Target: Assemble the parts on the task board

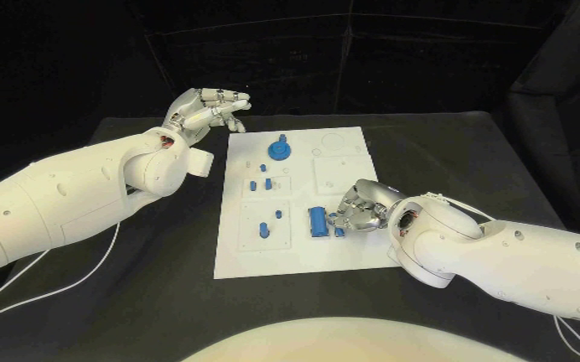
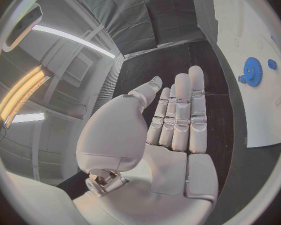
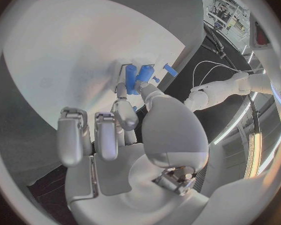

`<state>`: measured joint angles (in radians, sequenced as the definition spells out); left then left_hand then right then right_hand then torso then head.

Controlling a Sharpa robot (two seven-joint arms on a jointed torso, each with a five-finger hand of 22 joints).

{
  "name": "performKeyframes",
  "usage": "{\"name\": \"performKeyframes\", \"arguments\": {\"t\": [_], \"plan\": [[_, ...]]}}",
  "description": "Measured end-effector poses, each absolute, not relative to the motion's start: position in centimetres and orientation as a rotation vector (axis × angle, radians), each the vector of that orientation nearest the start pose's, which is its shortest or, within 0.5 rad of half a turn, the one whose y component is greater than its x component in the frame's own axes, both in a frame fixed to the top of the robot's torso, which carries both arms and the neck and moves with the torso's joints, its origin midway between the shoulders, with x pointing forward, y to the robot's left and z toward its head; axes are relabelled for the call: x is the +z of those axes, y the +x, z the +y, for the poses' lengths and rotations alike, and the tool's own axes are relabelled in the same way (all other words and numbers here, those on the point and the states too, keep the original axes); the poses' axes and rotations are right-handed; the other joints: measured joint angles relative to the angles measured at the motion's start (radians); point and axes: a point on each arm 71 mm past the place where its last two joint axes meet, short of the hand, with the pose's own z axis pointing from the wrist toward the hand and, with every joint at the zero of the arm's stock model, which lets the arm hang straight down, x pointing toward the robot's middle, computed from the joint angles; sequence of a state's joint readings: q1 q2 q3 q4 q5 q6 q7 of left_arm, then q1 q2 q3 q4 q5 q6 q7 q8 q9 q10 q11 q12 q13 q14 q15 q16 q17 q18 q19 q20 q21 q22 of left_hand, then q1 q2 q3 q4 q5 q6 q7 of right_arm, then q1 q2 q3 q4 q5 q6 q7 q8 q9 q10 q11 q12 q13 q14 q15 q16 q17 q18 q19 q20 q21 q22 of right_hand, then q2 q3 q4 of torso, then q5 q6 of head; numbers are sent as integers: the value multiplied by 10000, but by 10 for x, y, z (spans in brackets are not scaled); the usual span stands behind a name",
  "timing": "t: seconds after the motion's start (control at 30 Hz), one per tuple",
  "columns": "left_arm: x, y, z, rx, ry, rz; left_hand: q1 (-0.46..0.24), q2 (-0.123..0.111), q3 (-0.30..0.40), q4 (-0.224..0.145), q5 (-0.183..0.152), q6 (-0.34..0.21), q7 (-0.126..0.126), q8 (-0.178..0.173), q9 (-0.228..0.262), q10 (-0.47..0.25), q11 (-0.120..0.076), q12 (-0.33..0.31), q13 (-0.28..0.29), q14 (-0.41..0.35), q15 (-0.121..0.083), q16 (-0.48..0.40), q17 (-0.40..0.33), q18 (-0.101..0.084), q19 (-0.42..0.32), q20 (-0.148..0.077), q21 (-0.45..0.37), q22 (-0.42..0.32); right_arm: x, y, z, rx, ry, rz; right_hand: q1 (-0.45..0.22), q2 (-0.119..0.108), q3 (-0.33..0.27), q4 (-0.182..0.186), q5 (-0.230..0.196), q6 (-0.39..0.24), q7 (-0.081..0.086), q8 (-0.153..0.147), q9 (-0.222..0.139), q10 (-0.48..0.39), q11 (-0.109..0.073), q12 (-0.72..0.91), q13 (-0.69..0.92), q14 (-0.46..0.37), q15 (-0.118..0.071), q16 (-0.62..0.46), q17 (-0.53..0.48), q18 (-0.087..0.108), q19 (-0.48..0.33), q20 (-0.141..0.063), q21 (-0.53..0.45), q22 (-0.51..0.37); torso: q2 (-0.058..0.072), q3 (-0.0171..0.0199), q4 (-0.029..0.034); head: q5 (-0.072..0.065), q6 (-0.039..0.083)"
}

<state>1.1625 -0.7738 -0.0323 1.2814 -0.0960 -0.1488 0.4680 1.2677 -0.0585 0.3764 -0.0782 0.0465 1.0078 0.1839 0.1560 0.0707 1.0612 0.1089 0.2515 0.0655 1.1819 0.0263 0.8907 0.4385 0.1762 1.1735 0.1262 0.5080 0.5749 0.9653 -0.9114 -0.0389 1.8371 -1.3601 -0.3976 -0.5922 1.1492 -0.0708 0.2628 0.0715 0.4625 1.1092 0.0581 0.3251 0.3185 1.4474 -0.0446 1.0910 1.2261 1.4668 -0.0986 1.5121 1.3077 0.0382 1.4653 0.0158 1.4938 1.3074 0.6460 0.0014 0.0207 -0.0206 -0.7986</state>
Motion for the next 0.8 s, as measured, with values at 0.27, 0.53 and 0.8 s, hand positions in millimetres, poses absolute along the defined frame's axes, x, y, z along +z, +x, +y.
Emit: {"name": "performKeyframes", "arguments": {"t": [0.27, 0.53, 0.8], "plan": [[-203, 522, 240, -15502, -10006, 14039, 0, 0, -10, 11, 0, 0, 0, 0, 0, 0, 0, 0, 0, -9, 9, 0, -8, 0, 0, 0, 0, -14, -263, 378, -175, 4869, 2571, 20069, -64, 9, 21, 24, -71, 42, -26, 43, 61, 35, -35, 47, 69, 0, 0, 48, -1, 0, 0, 0, 46, 0, 0, 0, -1, 9, -10], [-203, 522, 240, -15505, -10009, 14048, 0, 0, -10, 10, 0, 0, 0, 0, 0, 0, 0, 0, 0, -9, 8, 0, -8, 0, 0, 0, 0, -13, -260, 376, -178, 4824, 2506, 19787, -91, -15, 21, 24, -115, 80, -62, 43, 63, 90, -19, 156, 141, 0, 1, 87, -1, 0, 0, 1, 109, 0, -5, 3, -9, 18, -4], [-203, 522, 240, -15511, -10010, 14059, 0, 0, -10, 11, 0, 0, 0, 0, 0, 0, 0, 0, 0, -9, 9, 0, -7, 0, 0, 0, 0, -12, -256, 375, -178, 4984, 2588, 19441, -104, -28, 20, 24, -116, 94, -75, 42, 90, 107, -36, 165, 152, -3, -1, 87, -2, 1, 37, -37, 115, 0, -5, 5, -10, -21, 7]]}}
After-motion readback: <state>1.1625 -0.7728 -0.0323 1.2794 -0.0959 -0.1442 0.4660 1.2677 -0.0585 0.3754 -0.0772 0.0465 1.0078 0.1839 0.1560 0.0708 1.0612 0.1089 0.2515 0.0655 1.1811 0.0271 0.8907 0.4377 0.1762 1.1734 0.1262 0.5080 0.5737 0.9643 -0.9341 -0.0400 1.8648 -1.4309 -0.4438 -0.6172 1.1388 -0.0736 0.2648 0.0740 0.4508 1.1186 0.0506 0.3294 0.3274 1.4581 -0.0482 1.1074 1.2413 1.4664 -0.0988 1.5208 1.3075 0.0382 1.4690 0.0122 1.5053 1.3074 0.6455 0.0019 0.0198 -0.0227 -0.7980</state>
